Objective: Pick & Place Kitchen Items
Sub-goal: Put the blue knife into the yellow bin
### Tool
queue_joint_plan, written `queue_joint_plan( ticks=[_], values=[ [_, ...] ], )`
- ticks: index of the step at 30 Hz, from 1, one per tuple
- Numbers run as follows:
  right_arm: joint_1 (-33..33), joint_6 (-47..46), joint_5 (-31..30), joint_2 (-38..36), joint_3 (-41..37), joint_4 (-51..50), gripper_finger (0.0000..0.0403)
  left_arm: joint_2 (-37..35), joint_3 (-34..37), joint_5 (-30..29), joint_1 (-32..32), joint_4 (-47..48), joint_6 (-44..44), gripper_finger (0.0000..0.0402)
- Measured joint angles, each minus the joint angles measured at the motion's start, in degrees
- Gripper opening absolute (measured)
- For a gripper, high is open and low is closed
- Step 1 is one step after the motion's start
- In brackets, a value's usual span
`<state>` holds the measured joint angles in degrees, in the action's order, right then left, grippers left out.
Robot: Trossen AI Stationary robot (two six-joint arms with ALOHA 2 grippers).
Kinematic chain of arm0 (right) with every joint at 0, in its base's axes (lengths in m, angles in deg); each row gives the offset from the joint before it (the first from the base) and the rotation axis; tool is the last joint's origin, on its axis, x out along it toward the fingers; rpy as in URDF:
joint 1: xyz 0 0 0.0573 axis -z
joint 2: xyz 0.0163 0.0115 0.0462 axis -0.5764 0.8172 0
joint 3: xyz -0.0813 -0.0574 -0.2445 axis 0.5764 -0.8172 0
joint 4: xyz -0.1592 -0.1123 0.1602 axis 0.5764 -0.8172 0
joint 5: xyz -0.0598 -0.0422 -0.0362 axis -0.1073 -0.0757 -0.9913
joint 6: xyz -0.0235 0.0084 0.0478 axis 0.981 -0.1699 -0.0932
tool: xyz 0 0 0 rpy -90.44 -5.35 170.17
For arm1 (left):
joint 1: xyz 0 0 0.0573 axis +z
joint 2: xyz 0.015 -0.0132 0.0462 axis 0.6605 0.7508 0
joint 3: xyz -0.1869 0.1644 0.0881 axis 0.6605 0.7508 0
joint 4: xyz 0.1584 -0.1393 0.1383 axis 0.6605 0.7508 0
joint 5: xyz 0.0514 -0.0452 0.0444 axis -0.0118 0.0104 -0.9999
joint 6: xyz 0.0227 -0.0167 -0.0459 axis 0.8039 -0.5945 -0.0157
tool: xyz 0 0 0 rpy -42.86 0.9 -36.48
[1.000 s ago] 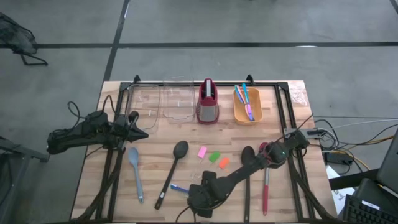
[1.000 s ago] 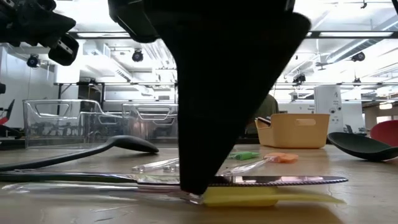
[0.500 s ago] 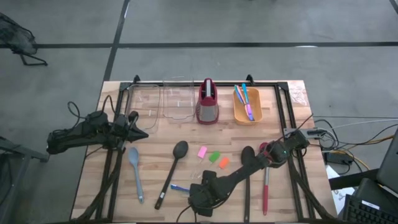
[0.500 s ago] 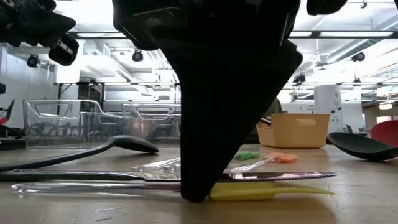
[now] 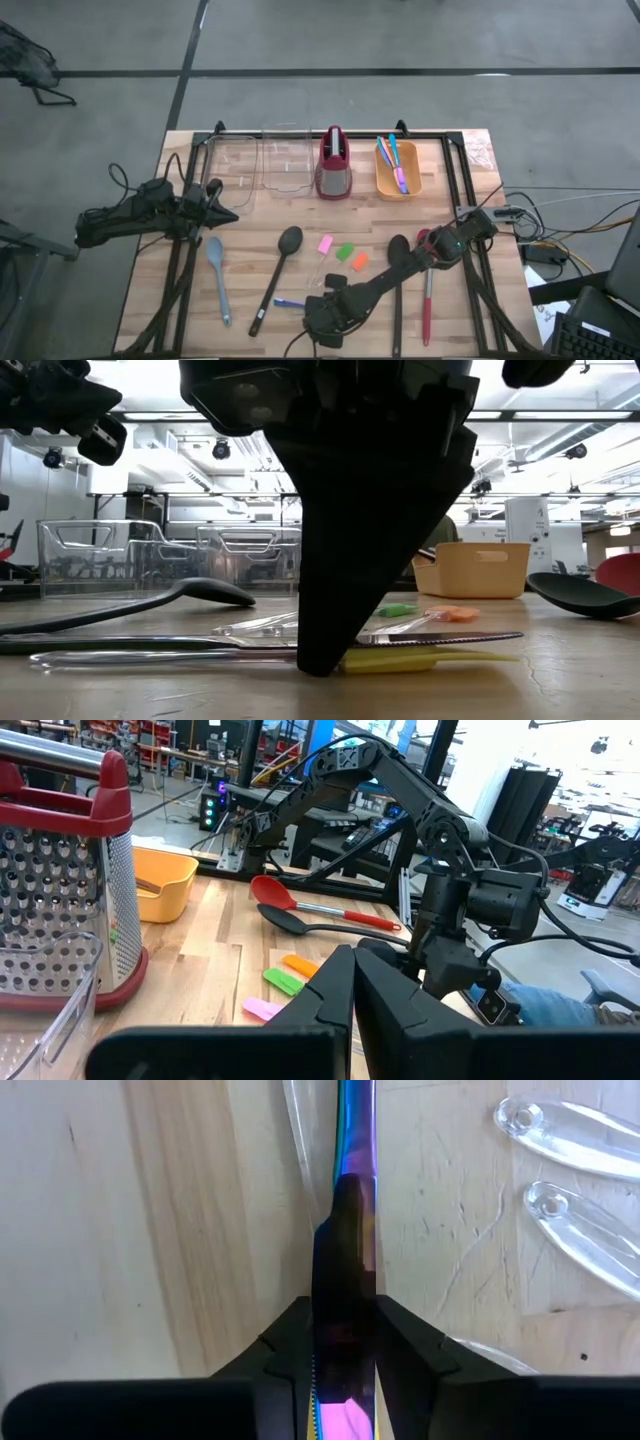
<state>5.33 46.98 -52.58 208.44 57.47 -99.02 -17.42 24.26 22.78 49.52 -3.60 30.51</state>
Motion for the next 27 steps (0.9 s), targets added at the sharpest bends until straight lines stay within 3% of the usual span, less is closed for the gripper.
queue_joint_plan(
  ticks=[27],
  values=[
    [0.2, 1.5, -2.8, -2.3, 2.9, -6.1, 0.0084, 0.0, 0.0, 0.0, 0.0, 0.0, 0.0, 0.0012]
  ],
)
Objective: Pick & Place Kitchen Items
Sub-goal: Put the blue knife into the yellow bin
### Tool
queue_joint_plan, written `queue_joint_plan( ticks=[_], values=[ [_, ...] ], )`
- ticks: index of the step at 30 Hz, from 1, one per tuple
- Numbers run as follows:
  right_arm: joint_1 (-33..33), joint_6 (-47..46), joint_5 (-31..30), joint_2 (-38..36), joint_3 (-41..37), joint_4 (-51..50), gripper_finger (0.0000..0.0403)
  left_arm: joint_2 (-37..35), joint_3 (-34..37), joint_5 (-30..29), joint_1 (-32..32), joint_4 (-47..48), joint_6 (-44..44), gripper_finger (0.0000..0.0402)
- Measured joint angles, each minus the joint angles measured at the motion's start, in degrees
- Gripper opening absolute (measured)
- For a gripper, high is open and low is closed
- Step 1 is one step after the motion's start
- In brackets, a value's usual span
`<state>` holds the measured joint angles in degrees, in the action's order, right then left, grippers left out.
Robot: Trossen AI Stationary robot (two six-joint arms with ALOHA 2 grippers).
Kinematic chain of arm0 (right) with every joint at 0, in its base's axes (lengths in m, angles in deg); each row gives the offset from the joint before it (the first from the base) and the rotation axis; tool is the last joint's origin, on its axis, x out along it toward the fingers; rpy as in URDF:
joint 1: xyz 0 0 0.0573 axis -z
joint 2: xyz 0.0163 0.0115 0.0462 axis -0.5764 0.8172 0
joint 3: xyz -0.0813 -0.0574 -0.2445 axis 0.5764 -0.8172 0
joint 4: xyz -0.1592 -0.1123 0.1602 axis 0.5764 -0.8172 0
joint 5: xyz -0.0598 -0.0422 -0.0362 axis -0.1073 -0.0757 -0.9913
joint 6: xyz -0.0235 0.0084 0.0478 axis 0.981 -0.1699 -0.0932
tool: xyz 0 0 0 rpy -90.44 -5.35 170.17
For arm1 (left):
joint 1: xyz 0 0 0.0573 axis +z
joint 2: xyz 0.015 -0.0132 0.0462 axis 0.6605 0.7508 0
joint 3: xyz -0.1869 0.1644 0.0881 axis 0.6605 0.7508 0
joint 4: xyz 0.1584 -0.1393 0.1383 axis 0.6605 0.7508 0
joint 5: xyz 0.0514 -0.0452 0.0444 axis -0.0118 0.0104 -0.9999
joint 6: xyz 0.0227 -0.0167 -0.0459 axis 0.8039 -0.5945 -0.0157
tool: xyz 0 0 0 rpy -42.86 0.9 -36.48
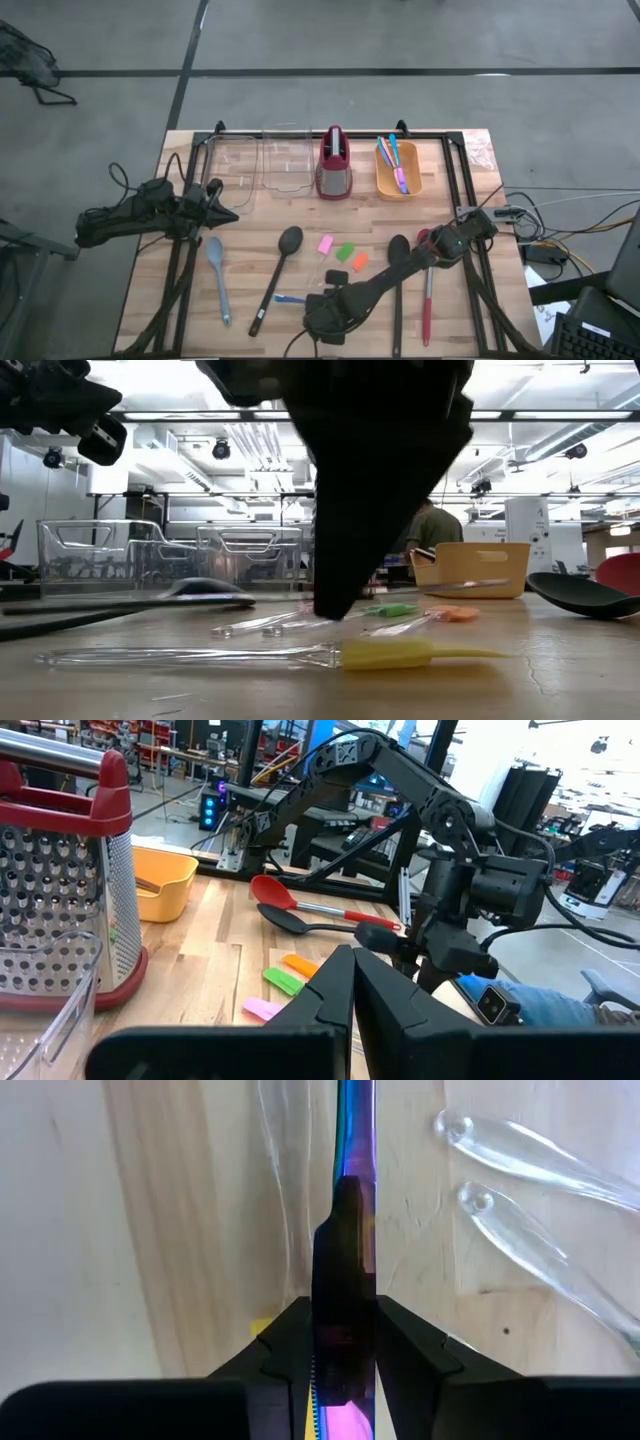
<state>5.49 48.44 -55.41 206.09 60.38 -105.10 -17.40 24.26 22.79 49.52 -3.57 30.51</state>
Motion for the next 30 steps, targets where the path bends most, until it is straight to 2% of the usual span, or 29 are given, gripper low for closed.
queue_joint_plan(
  ticks=[11, 19, 26, 30],
  values=[
    [0.7, -0.2, -0.6, -4.6, 1.1, -5.3, 0.0094, 0.0, 0.0, 0.0, 0.0, 0.0, 0.0, 0.0012],
    [0.8, -0.7, -5.2, -9.8, 1.0, -11.5, 0.0087, 0.0, 0.0, 0.0, 0.0, 0.0, 0.0, 0.0012],
    [1.0, -3.3, -8.3, -14.6, 1.0, -15.1, 0.0098, 0.0, 0.0, 0.0, 0.0, 0.0, 0.0, 0.0012],
    [1.2, -4.7, -10.1, -17.0, 1.0, -17.8, 0.0089, 0.0, 0.0, 0.0, 0.0, 0.0, 0.0, 0.0012]
  ],
)
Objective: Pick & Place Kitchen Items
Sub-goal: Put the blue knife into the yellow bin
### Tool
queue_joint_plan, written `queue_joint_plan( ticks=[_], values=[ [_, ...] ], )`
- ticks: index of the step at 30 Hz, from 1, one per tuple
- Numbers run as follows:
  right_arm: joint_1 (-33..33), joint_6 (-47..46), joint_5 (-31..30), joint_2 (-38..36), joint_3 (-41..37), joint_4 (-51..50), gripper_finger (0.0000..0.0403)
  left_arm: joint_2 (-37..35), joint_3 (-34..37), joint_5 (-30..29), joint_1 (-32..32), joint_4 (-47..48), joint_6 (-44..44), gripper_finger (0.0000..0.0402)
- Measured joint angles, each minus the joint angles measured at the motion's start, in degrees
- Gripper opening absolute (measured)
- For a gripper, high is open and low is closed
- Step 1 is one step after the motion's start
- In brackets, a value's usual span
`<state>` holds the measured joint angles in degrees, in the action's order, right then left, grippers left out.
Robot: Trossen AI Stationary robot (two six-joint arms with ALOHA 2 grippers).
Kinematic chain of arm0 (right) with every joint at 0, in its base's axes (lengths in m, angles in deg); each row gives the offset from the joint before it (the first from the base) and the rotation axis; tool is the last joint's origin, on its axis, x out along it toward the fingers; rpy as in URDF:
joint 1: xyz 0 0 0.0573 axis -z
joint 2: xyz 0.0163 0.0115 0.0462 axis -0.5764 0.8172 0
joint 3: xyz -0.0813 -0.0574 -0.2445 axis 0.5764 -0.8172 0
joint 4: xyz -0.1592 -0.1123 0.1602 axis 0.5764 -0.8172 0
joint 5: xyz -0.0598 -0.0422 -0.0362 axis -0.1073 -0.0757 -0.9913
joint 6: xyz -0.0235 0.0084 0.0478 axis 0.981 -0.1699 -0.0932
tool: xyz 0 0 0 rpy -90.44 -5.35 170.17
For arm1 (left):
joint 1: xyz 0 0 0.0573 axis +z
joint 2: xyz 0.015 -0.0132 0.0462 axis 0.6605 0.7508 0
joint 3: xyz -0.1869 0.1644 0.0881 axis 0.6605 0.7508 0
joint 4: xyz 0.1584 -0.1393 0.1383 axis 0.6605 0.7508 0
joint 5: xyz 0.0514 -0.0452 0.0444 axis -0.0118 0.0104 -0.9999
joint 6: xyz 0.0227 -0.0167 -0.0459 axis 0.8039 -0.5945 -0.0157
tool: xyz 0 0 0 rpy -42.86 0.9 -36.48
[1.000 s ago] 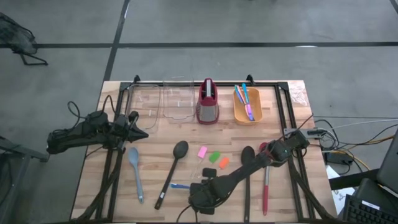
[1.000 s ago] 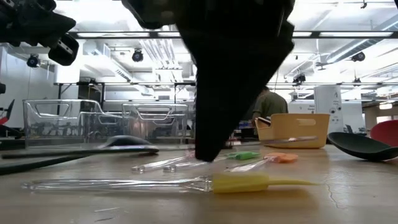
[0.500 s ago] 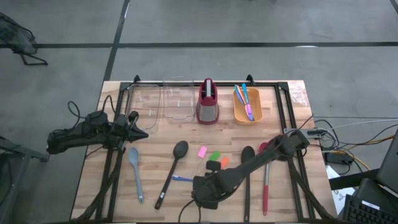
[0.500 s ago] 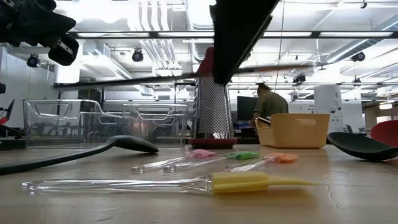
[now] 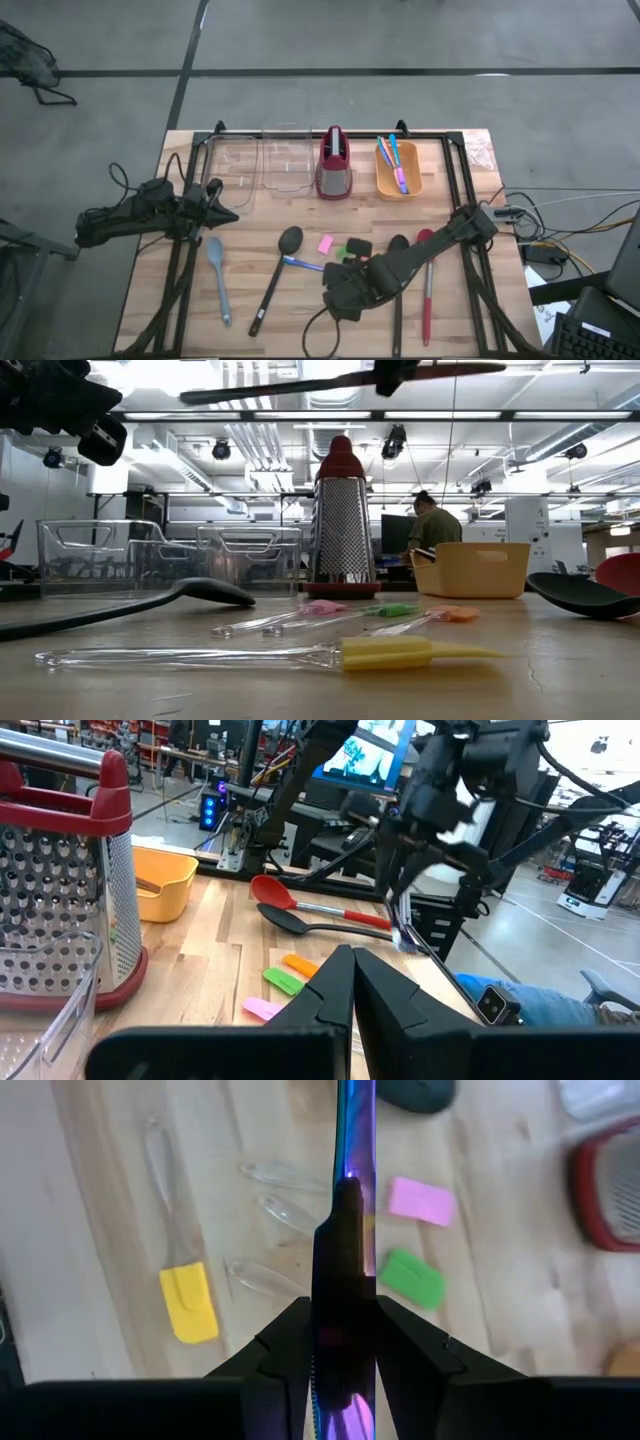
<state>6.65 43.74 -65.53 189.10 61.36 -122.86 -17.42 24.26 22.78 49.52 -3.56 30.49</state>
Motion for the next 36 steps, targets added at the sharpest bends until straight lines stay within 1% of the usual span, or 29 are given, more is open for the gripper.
queue_joint_plan(
  ticks=[4, 7, 12, 14, 18, 22, 26, 29, 33, 36],
  values=[
    [0.3, -2.6, -1.5, -2.3, -0.1, -3.2, 0.0086, 0.0, 0.0, 0.0, 0.0, 0.0, 0.0, 0.0012],
    [0.5, -5.4, -2.7, -4.2, -0.1, -5.8, 0.0096, 0.0, 0.0, 0.0, 0.0, 0.0, 0.0, 0.0012],
    [0.7, -11.5, -7.2, -7.2, -0.3, -10.5, 0.0098, 0.0, 0.0, 0.0, 0.0, -0.1, 0.0, 0.0012],
    [0.9, -14.3, -8.7, -8.8, -0.7, -11.3, 0.0092, 0.0, 0.0, 0.0, 0.0, 0.0, 0.0, 0.0012],
    [1.6, -16.5, -11.7, -11.8, -1.6, -11.8, 0.0086, 0.0, 0.0, 0.0, 0.0, -0.1, 0.0, 0.0012],
    [2.6, -18.8, -12.6, -14.2, -2.4, -12.9, 0.0096, 0.0, 0.0, 0.0, 0.0, -0.1, 0.0, 0.0012],
    [4.4, -19.8, -12.7, -16.3, -2.9, -12.8, 0.0103, 0.0, 0.0, 0.0, 0.0, 0.0, 0.0, 0.0012],
    [6.5, -20.0, -12.8, -17.3, -3.2, -12.8, 0.0097, 0.0, 0.0, 0.0, 0.0, 0.0, 0.0, 0.0012],
    [9.6, -18.1, -12.9, -18.3, -3.3, -12.8, 0.0086, 0.0, 0.0, 0.0, 0.0, 0.0, 0.0, 0.0012],
    [12.1, -16.9, -12.8, -19.5, -4.0, -12.8, 0.0090, 0.0, 0.0, 0.0, 0.0, -0.1, 0.0, 0.0012]
  ],
)
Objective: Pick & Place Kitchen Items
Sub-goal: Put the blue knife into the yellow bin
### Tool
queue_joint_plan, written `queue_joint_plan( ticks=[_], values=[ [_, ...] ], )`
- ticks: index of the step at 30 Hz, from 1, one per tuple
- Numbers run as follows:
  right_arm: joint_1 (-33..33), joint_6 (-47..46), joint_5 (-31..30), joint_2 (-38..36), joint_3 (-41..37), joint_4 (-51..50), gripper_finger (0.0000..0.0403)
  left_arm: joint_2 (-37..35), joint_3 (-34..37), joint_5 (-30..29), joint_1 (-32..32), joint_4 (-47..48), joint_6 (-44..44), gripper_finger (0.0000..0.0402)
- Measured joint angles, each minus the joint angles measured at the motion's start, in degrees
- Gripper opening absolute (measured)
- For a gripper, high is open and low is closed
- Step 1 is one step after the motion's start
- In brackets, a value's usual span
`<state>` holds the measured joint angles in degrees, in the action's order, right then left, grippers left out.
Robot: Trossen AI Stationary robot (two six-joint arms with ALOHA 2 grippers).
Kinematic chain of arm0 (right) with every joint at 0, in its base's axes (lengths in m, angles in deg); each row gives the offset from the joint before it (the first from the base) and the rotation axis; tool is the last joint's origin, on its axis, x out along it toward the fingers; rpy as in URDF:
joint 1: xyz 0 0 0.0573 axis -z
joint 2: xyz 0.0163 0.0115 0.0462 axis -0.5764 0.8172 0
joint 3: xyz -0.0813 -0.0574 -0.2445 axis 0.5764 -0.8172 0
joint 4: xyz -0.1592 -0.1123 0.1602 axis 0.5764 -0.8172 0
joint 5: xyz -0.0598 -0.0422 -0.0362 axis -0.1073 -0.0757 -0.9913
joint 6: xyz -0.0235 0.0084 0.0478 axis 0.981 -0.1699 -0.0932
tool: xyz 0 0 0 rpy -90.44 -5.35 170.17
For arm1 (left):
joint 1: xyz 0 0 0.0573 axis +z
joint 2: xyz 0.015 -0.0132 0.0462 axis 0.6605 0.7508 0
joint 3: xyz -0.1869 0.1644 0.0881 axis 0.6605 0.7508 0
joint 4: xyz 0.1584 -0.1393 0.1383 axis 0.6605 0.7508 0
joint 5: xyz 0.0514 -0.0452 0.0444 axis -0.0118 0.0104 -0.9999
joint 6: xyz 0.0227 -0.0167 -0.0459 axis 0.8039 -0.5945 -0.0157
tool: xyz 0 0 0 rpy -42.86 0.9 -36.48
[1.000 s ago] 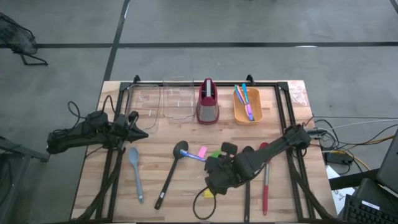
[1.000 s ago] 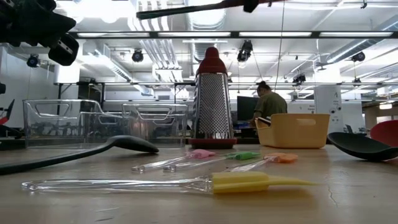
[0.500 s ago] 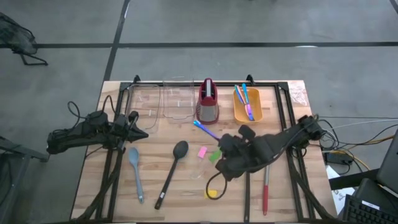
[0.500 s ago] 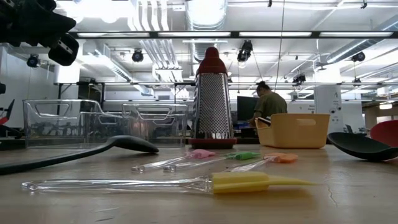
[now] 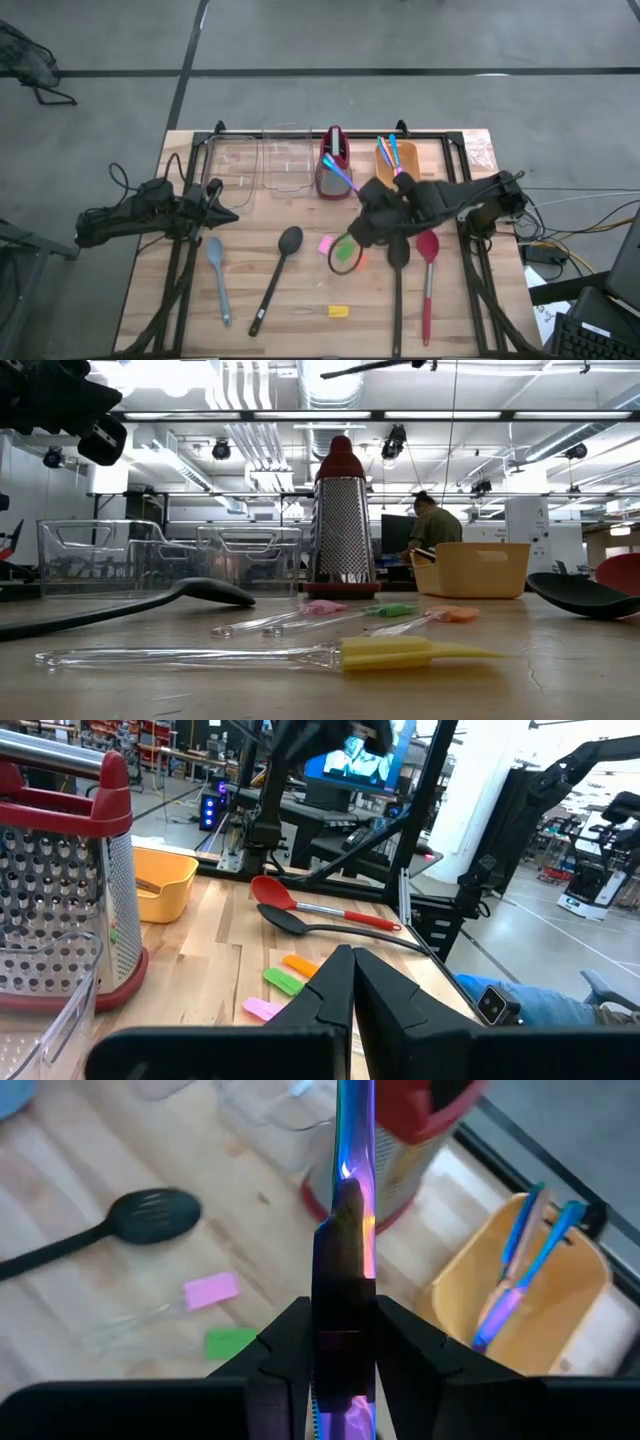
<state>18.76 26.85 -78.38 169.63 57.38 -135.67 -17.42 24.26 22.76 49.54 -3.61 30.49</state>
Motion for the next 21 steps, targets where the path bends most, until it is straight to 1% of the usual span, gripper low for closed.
queue_joint_plan(
  ticks=[4, 8, 13, 18, 21],
  values=[
    [3.5, 0.3, 0.3, -2.9, -2.7, 0.0, 0.0101, 0.0, 0.0, 0.0, 0.0, 0.0, 0.0, 0.0012],
    [7.3, 0.1, 0.4, -7.2, -7.3, 0.0, 0.0095, 0.0, 0.0, 0.0, 0.0, 0.0, 0.0, 0.0012],
    [12.6, -1.6, 0.4, -13.6, -15.1, 0.0, 0.0086, 0.0, 0.0, 0.0, 0.0, 0.0, 0.0, 0.0012],
    [18.0, -2.5, 0.5, -19.6, -23.2, 0.5, 0.0100, 0.0, 0.0, 0.0, 0.0, 0.0, 0.0, 0.0012],
    [21.3, -2.5, 0.5, -22.6, -27.7, 3.4, 0.0100, 0.0, 0.0, 0.0, 0.0, 0.0, 0.0, 0.0012]
  ],
)
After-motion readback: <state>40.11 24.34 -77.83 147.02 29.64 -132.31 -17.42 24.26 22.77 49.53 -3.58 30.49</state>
